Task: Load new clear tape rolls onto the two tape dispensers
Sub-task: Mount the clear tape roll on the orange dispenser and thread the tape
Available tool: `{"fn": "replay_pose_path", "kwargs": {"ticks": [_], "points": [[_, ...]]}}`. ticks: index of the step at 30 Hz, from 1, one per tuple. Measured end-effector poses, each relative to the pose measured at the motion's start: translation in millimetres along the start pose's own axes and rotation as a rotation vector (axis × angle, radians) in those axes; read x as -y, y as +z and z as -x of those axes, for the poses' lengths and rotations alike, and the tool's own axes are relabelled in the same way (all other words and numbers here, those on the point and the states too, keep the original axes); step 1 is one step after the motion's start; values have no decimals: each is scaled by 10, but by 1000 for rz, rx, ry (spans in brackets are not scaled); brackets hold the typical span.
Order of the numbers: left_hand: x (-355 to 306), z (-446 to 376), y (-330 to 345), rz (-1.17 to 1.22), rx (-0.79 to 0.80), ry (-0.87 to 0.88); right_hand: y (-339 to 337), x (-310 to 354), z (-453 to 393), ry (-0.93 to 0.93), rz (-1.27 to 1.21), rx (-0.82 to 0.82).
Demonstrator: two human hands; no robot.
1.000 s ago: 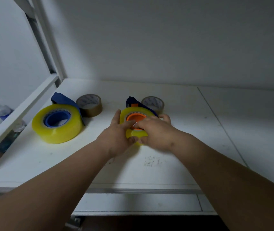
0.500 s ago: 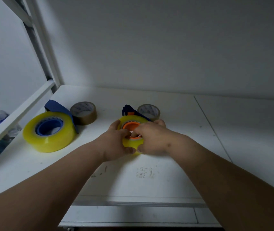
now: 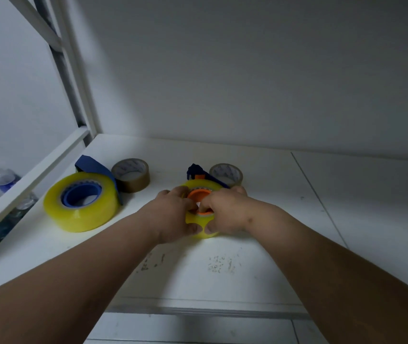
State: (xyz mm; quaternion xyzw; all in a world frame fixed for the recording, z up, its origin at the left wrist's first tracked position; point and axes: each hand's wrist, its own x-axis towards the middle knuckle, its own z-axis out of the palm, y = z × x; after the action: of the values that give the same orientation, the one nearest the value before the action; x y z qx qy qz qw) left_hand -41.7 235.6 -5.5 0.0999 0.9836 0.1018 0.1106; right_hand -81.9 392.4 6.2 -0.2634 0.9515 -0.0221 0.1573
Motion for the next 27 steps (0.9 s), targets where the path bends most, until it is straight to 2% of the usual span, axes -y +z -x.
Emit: {"fn": "replay_pose_path", "kwargs": {"ticks": [5,10,15,19,24,27], "points": [[33,129,-110,-212,-33,-40,-6,101,50,-121,30,-56],[111,266,-91,-191,-43,-122,5,249,41,-165,96,-57],[199,359,-76,-208,-74,-134,8,393,64,-163,93,-62],[279,411,-86,-220,-95,-104,-4,540,115,-113,108,-45],[528,553,-88,-214,-108,-47,-61,794,103,56,133,36],[771,701,-114,-207,-104,-24,-74,926,72,135,8,-12]]}}
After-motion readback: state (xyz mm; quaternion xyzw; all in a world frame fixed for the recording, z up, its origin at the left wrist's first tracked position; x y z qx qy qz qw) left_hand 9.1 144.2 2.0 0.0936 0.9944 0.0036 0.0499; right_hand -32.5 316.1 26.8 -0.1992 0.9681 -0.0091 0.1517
